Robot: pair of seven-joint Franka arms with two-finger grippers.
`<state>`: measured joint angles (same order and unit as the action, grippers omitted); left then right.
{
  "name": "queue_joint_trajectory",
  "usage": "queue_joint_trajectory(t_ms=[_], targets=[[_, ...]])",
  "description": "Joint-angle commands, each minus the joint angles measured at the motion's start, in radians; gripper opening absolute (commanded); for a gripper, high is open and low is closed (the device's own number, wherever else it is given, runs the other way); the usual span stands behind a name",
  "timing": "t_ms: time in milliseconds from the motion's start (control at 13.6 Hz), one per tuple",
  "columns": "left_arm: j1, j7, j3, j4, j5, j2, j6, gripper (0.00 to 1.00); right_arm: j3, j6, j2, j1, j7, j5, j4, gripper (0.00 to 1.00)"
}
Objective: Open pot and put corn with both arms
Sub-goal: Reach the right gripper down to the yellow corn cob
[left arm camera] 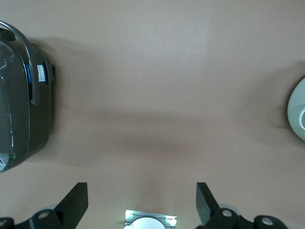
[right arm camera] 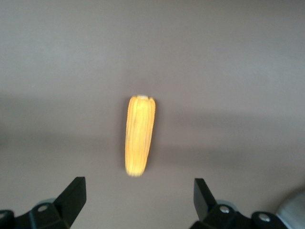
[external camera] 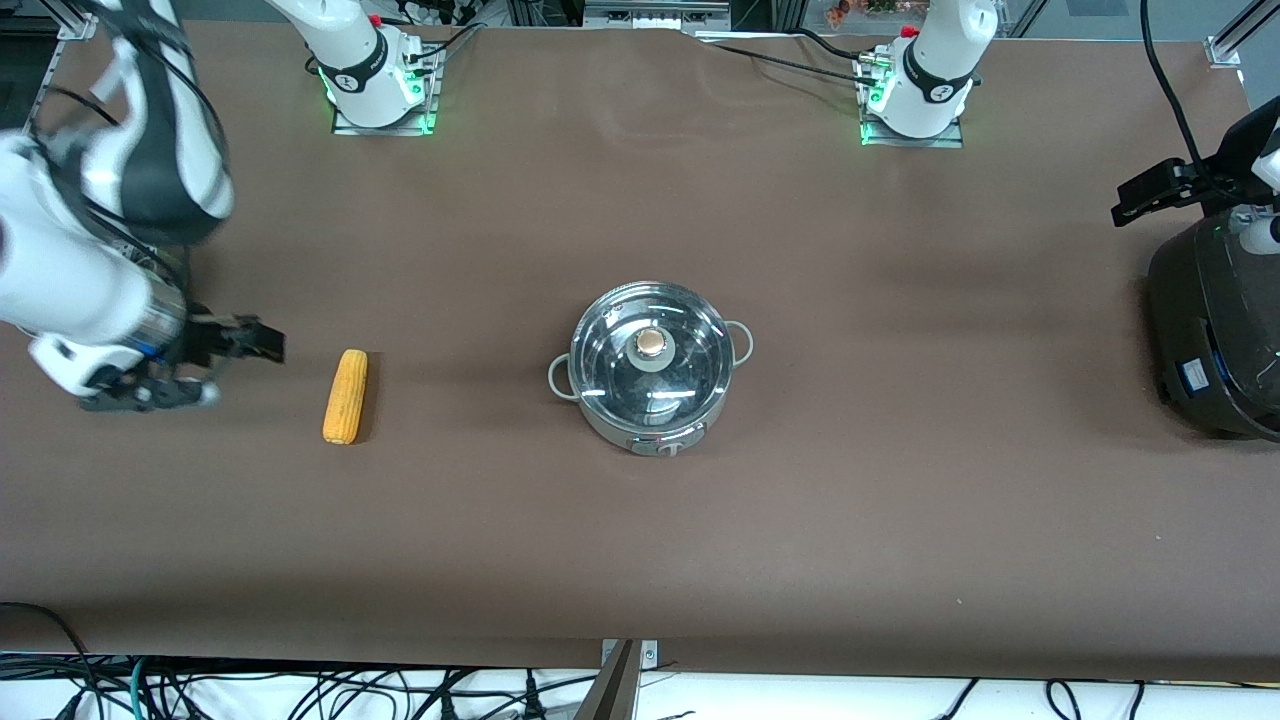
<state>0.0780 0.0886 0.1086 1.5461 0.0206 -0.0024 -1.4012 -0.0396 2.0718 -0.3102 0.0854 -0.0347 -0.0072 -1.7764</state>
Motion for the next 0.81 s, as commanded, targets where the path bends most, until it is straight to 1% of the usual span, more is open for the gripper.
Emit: queue_joint_trajectory(t_ms=[0, 73, 220, 293, 440, 513, 586, 733], targets=[[-0.006, -0.012, -0.003, -0.001, -0.013, 0.002, -0.002, 1.0, 0.0, 0.226, -0.036, 0.004, -0.001, 0.006, -0.158, 1.0], [-0.007, -0.012, -0.003, -0.003, -0.01, 0.005, -0.002, 1.0, 0.0, 0.25, -0.079, 0.002, 0.001, 0.012, -0.156, 1.0], [-0.007, -0.019, -0.001, -0.015, -0.014, 0.01, -0.001, 1.0, 0.0, 0.271, -0.127, 0.002, -0.001, 0.087, -0.158, 1.0], [-0.006, -0.02, -0.001, -0.026, -0.011, 0.025, -0.001, 1.0, 0.0, 0.272, -0.148, 0.002, -0.001, 0.099, -0.156, 1.0], [-0.001, -0.021, -0.001, -0.034, -0.007, 0.039, -0.002, 1.0, 0.0, 0.335, -0.191, 0.005, -0.002, 0.101, -0.156, 1.0], [-0.004, -0.023, -0.004, -0.034, -0.002, 0.106, -0.007, 1.0, 0.001, 0.352, -0.208, 0.005, -0.005, 0.099, -0.155, 1.0], [-0.004, -0.021, -0.007, -0.031, -0.004, 0.125, -0.004, 1.0, 0.001, 0.363, -0.217, 0.005, -0.005, 0.099, -0.155, 1.0], [-0.009, -0.026, -0.012, -0.034, -0.013, 0.122, 0.001, 1.0, 0.001, 0.369, -0.228, 0.007, -0.005, 0.099, -0.153, 1.0]])
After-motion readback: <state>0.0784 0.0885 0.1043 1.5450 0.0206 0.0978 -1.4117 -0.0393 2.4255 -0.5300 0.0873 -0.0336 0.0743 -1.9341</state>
